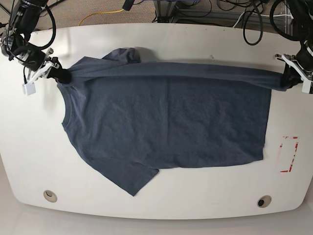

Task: Fold the T-shirt properly
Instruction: 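Fold the held edge over the shirt body with both grippers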

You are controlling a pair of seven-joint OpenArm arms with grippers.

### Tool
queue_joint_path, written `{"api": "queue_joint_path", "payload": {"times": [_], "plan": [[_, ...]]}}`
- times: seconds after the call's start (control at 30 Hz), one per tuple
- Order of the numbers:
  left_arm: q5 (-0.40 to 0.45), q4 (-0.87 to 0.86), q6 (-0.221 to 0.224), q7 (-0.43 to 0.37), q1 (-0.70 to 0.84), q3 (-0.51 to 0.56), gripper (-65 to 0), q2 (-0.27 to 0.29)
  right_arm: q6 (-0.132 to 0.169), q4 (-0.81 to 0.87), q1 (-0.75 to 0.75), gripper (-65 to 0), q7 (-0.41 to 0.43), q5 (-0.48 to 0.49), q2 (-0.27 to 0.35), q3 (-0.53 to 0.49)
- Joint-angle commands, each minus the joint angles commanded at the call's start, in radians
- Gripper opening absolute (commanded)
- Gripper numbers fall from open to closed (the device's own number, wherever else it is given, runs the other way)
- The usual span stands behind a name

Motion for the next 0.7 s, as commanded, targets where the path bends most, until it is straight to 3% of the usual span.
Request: {"api": "queue_joint_path", "payload": {"times": [0.13,0.27,0.7], "plan": [[0.041,0.000,0.031,0.000,-0.054,0.032,-65.0,0.000,-0.002,-0.089,0.074,-65.0,0.000,0.000,0.002,-0.003],[0.118,-0.037,0.028,0.000,-0.140,0.083,-65.0,0.000,-0.002,-0.180,0.130,-65.0,0.000,-0.002,0.006,-0.003],[0.226,-0.269,0.028,0.000,-0.334,0.147,-65.0,0.002,0.002,-0.201,0.235,-65.0,0.006,-0.213,-0.028,-0.003]]}}
